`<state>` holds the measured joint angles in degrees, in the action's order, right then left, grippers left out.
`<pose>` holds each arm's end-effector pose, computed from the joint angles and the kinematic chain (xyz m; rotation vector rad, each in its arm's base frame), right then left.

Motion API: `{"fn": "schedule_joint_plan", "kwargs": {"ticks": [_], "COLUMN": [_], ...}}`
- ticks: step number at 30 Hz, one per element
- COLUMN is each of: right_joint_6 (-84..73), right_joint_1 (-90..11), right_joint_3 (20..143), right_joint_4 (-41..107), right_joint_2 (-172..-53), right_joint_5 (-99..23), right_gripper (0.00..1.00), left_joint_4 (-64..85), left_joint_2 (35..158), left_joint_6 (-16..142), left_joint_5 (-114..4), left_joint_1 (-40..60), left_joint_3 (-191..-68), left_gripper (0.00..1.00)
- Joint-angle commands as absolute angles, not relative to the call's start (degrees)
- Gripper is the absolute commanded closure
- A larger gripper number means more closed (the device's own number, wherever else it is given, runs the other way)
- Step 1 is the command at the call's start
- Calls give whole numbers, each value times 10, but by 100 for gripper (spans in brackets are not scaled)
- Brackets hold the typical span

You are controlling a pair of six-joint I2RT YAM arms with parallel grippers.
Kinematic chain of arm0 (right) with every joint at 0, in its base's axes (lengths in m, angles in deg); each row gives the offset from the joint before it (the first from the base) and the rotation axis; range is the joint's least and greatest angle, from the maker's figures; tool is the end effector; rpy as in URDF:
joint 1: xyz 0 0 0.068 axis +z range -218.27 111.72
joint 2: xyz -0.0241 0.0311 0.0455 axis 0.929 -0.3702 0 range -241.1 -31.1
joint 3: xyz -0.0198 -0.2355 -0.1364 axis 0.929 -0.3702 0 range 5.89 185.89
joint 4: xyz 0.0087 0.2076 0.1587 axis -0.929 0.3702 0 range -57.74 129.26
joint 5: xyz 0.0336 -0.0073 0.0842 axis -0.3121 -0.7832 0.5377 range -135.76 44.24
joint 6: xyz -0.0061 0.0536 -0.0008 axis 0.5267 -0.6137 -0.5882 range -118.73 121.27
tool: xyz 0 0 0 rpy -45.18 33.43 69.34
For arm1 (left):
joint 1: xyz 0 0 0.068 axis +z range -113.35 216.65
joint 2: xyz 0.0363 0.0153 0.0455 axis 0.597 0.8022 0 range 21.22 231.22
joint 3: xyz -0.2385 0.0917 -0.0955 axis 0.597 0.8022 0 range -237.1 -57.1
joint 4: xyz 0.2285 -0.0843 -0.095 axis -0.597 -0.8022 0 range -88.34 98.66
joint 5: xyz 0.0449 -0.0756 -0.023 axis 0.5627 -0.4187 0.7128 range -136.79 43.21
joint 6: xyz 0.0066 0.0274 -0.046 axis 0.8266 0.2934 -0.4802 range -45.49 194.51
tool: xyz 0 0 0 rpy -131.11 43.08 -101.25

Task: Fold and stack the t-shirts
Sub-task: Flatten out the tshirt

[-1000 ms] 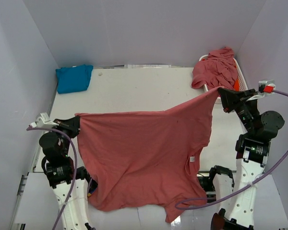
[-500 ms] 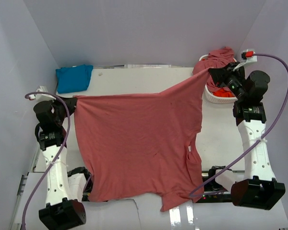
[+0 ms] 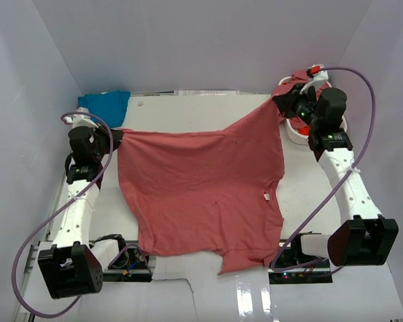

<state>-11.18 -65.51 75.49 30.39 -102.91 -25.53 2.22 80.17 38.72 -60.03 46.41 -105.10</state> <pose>0.2912 0.0263 0.4143 -0.1451 1.5905 0.4851 0.2373 0.0326 0.3195 -0.5840 1.8080 -0.5273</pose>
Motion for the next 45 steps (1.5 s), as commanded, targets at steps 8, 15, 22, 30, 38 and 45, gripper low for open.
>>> {"fn": "schedule_joint_plan", "kwargs": {"ticks": [8,15,22,30,38,45], "right_joint_6": [-91,-84,-69,-76,-83,-81], "right_joint_1": [-637,-627,-613,-612,-609,-602], "right_joint_3": [752,765,800,868,976,1069], "right_joint_4": [249,241,246,275,320,367], "right_joint_2": [-1094,-1142,-1212,-1286,-1374,-1446], "right_joint_5": [-296,-296,-295,-288,-280,-278], "right_gripper": [92,92,92,92,92,92], "left_joint_4": [70,108,130,117,74,71], "left_joint_2": [886,953,1034,1093,1160,1212], "left_joint_6": [422,415,410,422,443,440], "left_joint_5": [-542,-546,-516,-510,-508,-524], "left_joint_1": [421,417,396,393,394,397], "left_joint_3": [-1082,-1077,-1098,-1152,-1233,-1264], "left_gripper": [100,100,100,100,100,100]}}
